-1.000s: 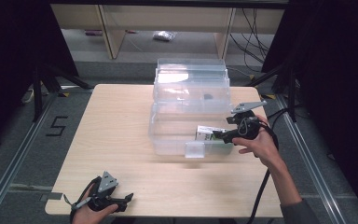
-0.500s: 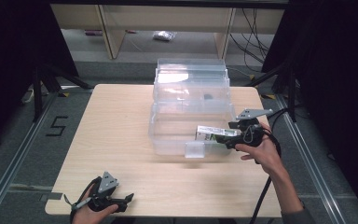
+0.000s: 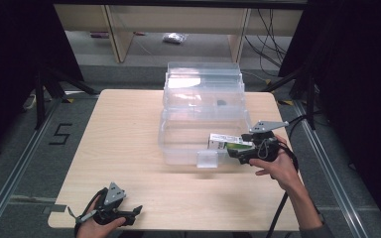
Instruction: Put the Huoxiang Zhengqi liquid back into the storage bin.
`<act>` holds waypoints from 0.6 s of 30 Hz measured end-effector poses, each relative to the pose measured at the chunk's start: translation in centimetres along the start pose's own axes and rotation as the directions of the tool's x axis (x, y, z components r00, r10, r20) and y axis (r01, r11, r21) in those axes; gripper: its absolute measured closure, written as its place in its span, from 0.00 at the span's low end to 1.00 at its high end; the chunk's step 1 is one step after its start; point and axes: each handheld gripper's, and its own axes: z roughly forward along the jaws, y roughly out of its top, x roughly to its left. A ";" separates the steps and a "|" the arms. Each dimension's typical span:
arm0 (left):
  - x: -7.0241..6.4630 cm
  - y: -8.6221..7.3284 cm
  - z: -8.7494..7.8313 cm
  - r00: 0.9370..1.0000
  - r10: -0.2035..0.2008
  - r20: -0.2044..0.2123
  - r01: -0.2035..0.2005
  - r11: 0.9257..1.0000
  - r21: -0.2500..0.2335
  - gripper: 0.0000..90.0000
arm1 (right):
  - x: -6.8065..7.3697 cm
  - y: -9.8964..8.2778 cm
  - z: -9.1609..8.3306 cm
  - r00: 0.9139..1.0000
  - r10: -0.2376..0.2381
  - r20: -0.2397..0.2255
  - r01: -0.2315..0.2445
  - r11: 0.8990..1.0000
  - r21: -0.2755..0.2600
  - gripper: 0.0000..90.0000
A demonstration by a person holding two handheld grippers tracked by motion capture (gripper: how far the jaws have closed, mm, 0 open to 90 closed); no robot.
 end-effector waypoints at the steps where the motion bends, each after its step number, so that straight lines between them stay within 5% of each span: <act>1: 0.0 0.0 0.0 1.000 -0.001 0.003 0.001 1.000 0.000 0.19 | 0.1 -0.3 0.0 1.000 0.011 0.005 -0.011 1.000 -0.002 0.22; 2: 0.0 0.0 0.0 1.000 0.001 0.003 -0.001 1.000 -0.001 0.19 | -0.2 -0.3 -0.1 1.000 -0.021 0.016 0.021 1.000 -0.010 0.22; 4: 0.0 0.0 0.1 1.000 -0.006 -0.008 0.006 1.000 -0.003 0.19 | 0.1 -0.6 -0.5 1.000 0.018 0.000 -0.018 1.000 0.001 0.22; 7: 0.0 0.0 0.0 1.000 0.003 0.004 -0.003 1.000 0.001 0.19 | -0.1 -1.1 -0.6 1.000 -0.012 0.006 0.012 1.000 -0.011 0.22; 9: 0.0 0.0 0.0 1.000 0.002 0.003 -0.002 1.000 0.001 0.19 | 0.4 -1.4 -0.8 0.999 0.037 -0.001 -0.037 0.999 0.007 0.21; 11: 0.0 0.0 0.0 1.000 0.002 0.002 -0.002 1.000 -0.001 0.19 | 0.7 -1.6 -0.7 0.999 0.035 0.000 -0.035 0.999 0.005 0.21; 12: 0.0 0.0 0.0 1.000 0.003 0.003 -0.003 1.000 -0.001 0.19 | 0.5 -1.7 -0.6 1.000 -0.010 0.006 0.010 1.000 -0.008 0.21; 13: 0.0 0.0 0.0 1.000 0.003 0.003 -0.003 1.000 0.000 0.19 | 1.0 -1.8 -0.7 1.000 0.026 -0.010 -0.026 1.000 0.012 0.21; 14: 0.0 0.0 0.0 1.000 0.002 0.003 -0.002 1.000 -0.001 0.19 | 0.8 -1.8 -0.6 1.000 -0.015 -0.001 0.015 1.000 -0.005 0.21; 15: 0.0 0.0 0.0 1.000 0.001 0.001 -0.001 1.000 0.000 0.19 | 1.2 -1.9 -0.7 1.000 0.019 -0.006 -0.019 1.000 0.013 0.21; 16: 0.0 0.0 0.0 1.000 0.002 0.003 -0.002 1.000 -0.001 0.19 | 1.1 -2.0 -0.6 1.000 -0.020 0.000 0.020 1.000 -0.006 0.21; 18: 0.0 0.0 0.1 1.000 -0.003 -0.006 0.003 1.000 -0.007 0.19 | 1.6 -2.3 -0.6 1.000 -0.007 -0.005 0.007 1.000 -0.004 0.21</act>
